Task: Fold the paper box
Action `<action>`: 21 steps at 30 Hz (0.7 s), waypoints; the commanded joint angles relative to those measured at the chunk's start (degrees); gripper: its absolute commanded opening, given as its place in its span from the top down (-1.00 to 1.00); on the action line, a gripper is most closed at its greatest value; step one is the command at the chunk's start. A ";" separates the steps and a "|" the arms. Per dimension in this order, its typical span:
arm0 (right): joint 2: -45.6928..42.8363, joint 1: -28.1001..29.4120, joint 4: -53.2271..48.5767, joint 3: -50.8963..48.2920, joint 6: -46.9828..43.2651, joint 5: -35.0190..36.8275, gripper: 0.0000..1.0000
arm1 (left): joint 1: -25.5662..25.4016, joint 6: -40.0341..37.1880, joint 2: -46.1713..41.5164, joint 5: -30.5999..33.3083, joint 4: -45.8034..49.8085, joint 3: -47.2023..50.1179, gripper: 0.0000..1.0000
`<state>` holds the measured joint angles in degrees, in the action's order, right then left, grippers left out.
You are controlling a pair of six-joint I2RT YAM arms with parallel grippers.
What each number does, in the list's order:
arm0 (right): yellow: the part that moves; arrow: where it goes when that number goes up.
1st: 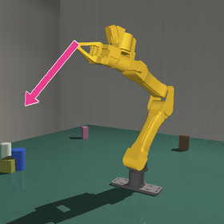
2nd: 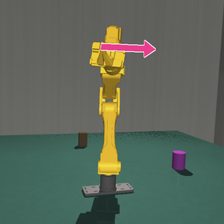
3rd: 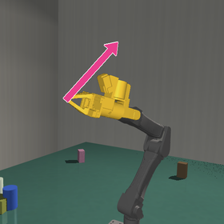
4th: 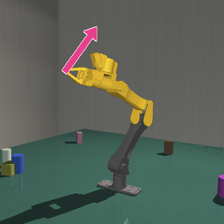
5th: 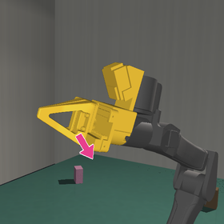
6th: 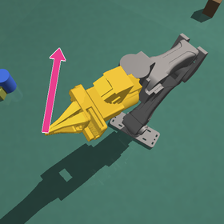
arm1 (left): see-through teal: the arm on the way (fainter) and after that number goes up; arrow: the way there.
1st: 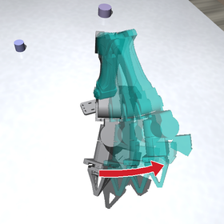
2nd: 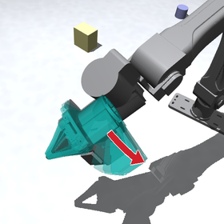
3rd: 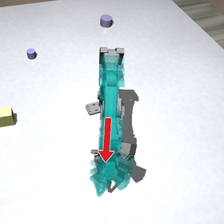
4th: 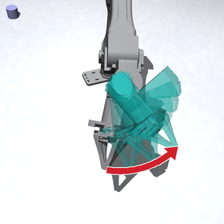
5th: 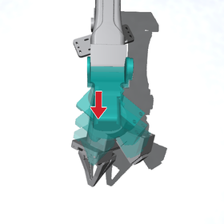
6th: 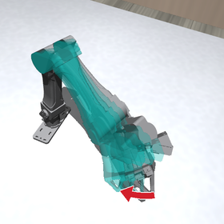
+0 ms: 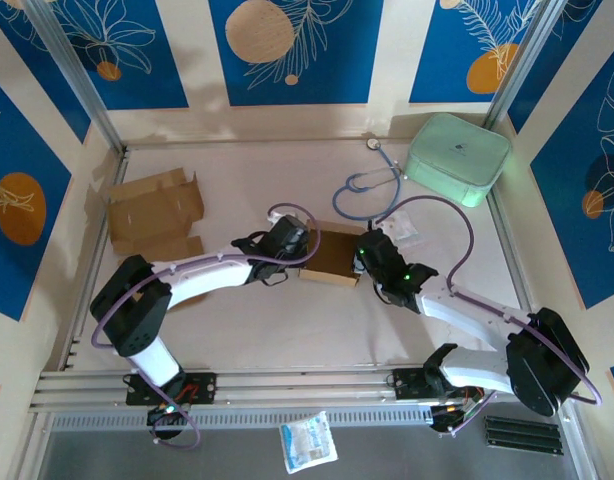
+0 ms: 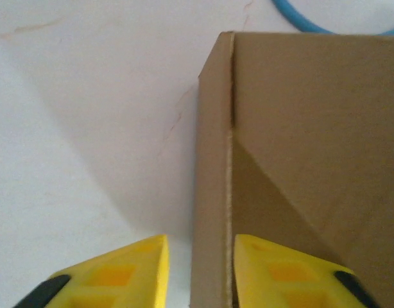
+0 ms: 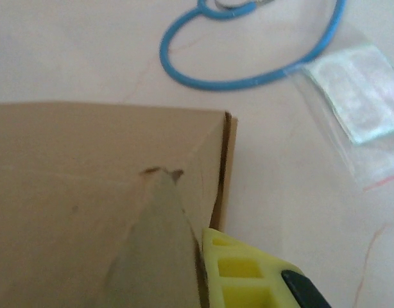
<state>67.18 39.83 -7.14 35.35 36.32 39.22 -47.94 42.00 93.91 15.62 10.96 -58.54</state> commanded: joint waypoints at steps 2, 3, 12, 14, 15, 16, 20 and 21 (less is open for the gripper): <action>0.12 1.73 -6.10 -1.80 4.01 1.78 0.81 | -0.44 0.19 -4.24 -0.70 0.95 2.51 0.22; 0.30 1.91 -6.77 -1.84 4.56 2.14 0.78 | -0.53 0.32 -5.22 -0.76 0.39 3.53 0.20; -3.39 5.44 -13.77 0.54 7.47 4.11 0.37 | -1.71 1.75 -19.37 -0.15 -8.33 15.70 0.01; -5.56 6.58 -15.96 1.03 7.87 3.98 0.25 | -1.76 1.82 -22.48 -0.15 -9.07 17.28 -0.01; -6.99 7.31 -17.69 1.25 8.29 3.94 0.18 | -1.80 1.92 -24.22 -0.15 -8.80 17.76 -0.02; -8.76 8.02 -19.93 1.67 9.11 3.93 0.10 | -1.80 2.15 -25.97 0.07 -8.29 17.83 -0.03; -18.33 11.57 -28.77 4.19 10.27 2.38 -0.10 | -1.80 3.48 -30.82 3.10 -3.03 15.13 -0.09; -21.37 12.13 -30.78 5.39 9.91 0.80 -0.14 | -1.68 4.08 -31.23 4.26 -0.11 13.01 -0.10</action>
<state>51.57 50.54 -30.15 37.04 44.60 41.08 -49.28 44.23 64.49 16.56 6.61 -42.02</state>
